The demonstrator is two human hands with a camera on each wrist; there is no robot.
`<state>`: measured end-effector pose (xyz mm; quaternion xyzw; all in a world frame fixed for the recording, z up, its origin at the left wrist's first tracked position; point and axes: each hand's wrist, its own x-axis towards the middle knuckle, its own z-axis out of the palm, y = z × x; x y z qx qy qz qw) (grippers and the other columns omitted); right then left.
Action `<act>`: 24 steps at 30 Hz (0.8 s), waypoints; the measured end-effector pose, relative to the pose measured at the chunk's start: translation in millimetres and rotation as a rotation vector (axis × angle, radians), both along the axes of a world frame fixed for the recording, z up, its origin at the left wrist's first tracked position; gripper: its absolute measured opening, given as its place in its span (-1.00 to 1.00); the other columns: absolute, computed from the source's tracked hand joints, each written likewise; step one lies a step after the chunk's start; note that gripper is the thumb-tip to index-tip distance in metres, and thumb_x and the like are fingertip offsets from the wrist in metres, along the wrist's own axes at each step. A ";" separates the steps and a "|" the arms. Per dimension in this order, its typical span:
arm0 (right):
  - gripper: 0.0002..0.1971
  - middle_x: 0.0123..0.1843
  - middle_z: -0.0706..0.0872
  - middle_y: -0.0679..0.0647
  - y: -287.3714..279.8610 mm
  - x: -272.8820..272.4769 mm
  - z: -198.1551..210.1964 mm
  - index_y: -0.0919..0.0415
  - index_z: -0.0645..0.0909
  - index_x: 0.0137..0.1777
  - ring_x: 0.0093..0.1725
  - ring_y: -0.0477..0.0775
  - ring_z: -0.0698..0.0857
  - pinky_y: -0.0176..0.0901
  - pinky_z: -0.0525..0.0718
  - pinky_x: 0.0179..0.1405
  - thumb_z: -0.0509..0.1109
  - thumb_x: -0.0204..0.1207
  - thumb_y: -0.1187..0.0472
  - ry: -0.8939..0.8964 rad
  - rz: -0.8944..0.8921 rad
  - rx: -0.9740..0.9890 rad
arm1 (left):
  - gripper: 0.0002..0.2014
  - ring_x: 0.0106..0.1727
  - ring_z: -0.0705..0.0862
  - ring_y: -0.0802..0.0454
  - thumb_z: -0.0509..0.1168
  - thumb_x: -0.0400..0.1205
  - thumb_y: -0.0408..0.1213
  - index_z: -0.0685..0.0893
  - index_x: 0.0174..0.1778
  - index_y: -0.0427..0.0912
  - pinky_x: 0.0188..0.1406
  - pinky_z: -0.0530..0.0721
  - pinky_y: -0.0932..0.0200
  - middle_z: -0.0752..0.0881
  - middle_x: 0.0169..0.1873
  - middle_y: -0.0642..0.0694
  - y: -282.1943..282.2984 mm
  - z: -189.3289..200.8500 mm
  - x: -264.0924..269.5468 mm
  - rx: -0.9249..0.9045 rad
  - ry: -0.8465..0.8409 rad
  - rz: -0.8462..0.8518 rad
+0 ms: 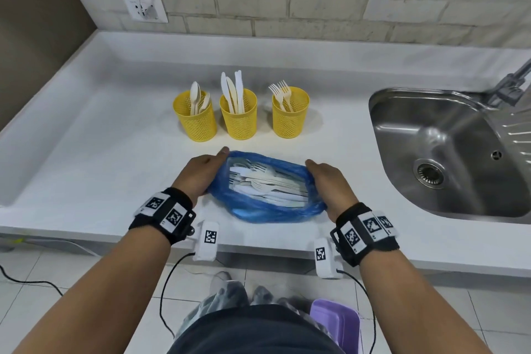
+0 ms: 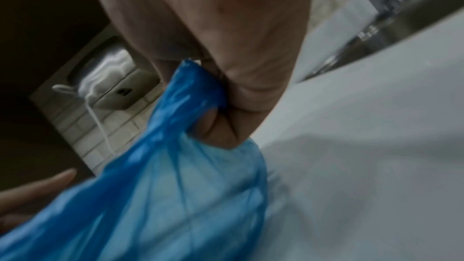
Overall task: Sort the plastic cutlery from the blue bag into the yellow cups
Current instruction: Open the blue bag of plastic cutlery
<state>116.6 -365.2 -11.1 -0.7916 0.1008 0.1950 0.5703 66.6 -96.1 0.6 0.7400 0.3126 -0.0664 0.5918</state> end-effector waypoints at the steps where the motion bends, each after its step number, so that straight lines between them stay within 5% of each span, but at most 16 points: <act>1: -0.62 -0.31 0.52 0.14 -0.6 -3.4 2.7 0.20 0.46 -0.30 -0.26 0.11 0.52 -0.01 0.47 -0.11 0.33 0.70 0.00 -0.069 0.102 -0.068 | -0.50 0.00 0.78 -0.04 0.42 0.57 0.31 0.76 0.09 -0.09 0.08 0.77 -0.05 0.82 -0.05 -0.08 2.5 -0.1 -1.3 0.165 -0.036 -0.104; 3: -0.65 -0.31 0.51 0.06 -0.8 -7.1 4.4 0.19 0.47 -0.26 -0.29 0.05 0.50 -0.05 0.43 -0.18 0.34 0.73 0.03 -0.147 0.235 -0.129 | -0.55 -0.29 0.62 0.06 0.43 0.65 0.14 0.72 -0.11 -0.26 -0.23 0.56 0.11 0.71 -0.29 -0.06 4.1 0.6 -2.7 0.415 -0.123 -0.293; 6: -0.63 -0.33 0.48 0.12 5.4 -2.6 3.4 0.19 0.43 -0.32 -0.28 0.10 0.48 -0.03 0.39 -0.16 0.27 0.76 0.15 -0.134 0.212 -0.089 | -0.43 -0.38 0.47 0.01 0.28 0.77 0.03 0.64 -0.23 -0.51 -0.31 0.38 0.14 0.62 -0.39 -0.38 5.5 2.2 9.4 0.501 -0.160 -0.313; 11: -0.71 -0.32 0.63 0.13 7.3 10.2 -5.5 0.22 0.61 -0.21 -0.32 0.13 0.59 -0.06 0.56 -0.21 0.34 0.74 0.13 0.297 -0.252 0.248 | -0.60 0.09 0.77 -0.24 0.43 0.71 -0.04 0.79 0.11 -0.40 0.20 0.67 -0.06 0.84 0.07 -0.34 10.5 -5.8 28.0 -0.143 0.043 -0.017; 13: -0.73 -0.20 0.68 0.17 5.9 11.5 -11.6 0.22 0.63 -0.16 -0.22 0.18 0.65 0.01 0.63 -0.14 0.34 0.72 0.08 0.264 -0.221 0.190 | -0.56 0.13 0.78 -0.24 0.45 0.68 0.03 0.78 0.15 -0.36 0.33 0.69 -0.10 0.82 0.16 -0.33 11.4 -10.6 27.6 -0.162 0.083 0.024; 15: -0.70 -0.09 0.70 0.20 5.4 7.5 -9.5 0.20 0.61 -0.12 -0.11 0.20 0.68 0.08 0.66 0.00 0.36 0.63 -0.05 0.154 -0.134 0.089 | -0.41 0.14 0.80 -0.23 0.40 0.61 0.27 0.77 0.15 -0.26 0.36 0.72 -0.18 0.84 0.12 -0.26 11.7 -9.8 24.6 0.021 0.092 -0.015; 18: -0.63 0.04 0.65 0.15 -4.5 -11.6 1.4 0.12 0.54 0.14 -0.13 0.05 0.66 -0.19 0.58 -0.17 0.49 0.56 -0.11 -0.027 0.029 -0.121 | -0.25 0.15 0.72 -0.11 0.44 0.44 0.45 0.62 0.27 -0.14 0.09 0.69 -0.05 0.72 0.13 -0.07 5.2 4.7 0.9 0.271 0.113 -0.130; 20: -0.50 0.20 0.51 0.11 -14.9 -28.4 6.3 0.11 0.44 0.33 0.00 0.06 0.61 -0.20 0.52 -0.04 0.53 0.55 -0.07 -0.134 0.102 -0.286 | -0.22 0.14 0.66 -0.08 0.54 0.41 0.36 0.50 0.30 -0.15 0.00 0.58 0.02 0.62 0.12 -0.05 -1.5 12.2 -20.8 0.431 0.159 -0.207; 22: -0.47 0.22 0.55 0.09 -21.0 -39.8 8.0 0.15 0.40 0.37 -0.02 0.08 0.64 -0.22 0.55 -0.11 0.52 0.56 -0.06 -0.113 0.152 -0.356 | -0.34 -0.02 0.69 -0.07 0.61 0.44 0.21 0.54 0.18 -0.21 -0.10 0.62 0.06 0.67 -0.01 -0.08 -10.0 16.3 -38.5 0.488 0.173 -0.240; 24: -0.55 0.10 0.68 0.13 -21.2 -43.6 5.9 0.17 0.43 0.29 -0.28 0.12 0.75 -0.21 0.66 -0.44 0.51 0.58 -0.01 0.008 0.170 -0.300 | -0.60 -0.33 0.74 -0.01 0.63 0.49 -0.06 0.70 -0.02 -0.29 -0.36 0.73 0.12 0.78 -0.23 -0.19 -17.0 15.8 -47.0 0.351 0.129 -0.201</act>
